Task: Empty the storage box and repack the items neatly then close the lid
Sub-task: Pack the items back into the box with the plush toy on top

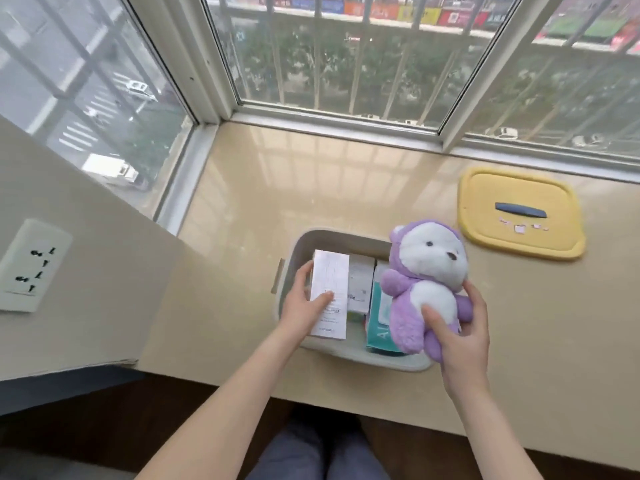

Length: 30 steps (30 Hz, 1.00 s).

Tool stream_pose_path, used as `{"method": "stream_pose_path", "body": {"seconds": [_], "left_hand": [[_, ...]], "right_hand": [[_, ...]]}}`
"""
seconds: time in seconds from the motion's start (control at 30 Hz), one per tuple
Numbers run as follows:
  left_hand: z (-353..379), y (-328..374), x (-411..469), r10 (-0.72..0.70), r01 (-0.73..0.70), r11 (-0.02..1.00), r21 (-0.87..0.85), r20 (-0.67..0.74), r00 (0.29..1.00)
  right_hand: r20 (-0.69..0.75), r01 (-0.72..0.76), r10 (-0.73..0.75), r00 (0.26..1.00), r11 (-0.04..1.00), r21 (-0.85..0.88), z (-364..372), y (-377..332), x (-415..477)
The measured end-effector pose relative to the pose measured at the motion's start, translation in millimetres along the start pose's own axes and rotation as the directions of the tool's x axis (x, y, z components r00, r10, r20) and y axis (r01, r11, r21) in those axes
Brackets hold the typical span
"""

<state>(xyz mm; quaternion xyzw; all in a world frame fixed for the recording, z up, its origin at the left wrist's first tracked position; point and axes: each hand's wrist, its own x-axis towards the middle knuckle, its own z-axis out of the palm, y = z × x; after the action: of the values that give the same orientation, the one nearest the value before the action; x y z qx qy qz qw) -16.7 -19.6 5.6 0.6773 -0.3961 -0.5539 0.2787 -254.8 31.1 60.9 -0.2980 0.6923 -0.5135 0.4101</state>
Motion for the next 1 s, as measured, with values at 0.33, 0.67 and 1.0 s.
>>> {"method": "stream_pose_path", "body": {"seconds": [0.33, 0.67, 1.0], "left_hand": [[35, -37, 58, -0.019, 0.031, 0.997, 0.065, -0.176, 0.984], [30, -53, 81, -0.095, 0.099, 0.995, 0.015, -0.176, 0.980], [34, -68, 81, -0.001, 0.034, 0.990, 0.137, -0.238, 0.971]], "right_hand": [[0.046, -0.014, 0.012, 0.999, 1.000, 0.027, 4, 46, 24], [0.074, -0.024, 0.020, 0.997, 0.998, 0.051, 5, 58, 26], [0.104, -0.003, -0.002, 0.995, 0.999, 0.048, 6, 60, 27]]}}
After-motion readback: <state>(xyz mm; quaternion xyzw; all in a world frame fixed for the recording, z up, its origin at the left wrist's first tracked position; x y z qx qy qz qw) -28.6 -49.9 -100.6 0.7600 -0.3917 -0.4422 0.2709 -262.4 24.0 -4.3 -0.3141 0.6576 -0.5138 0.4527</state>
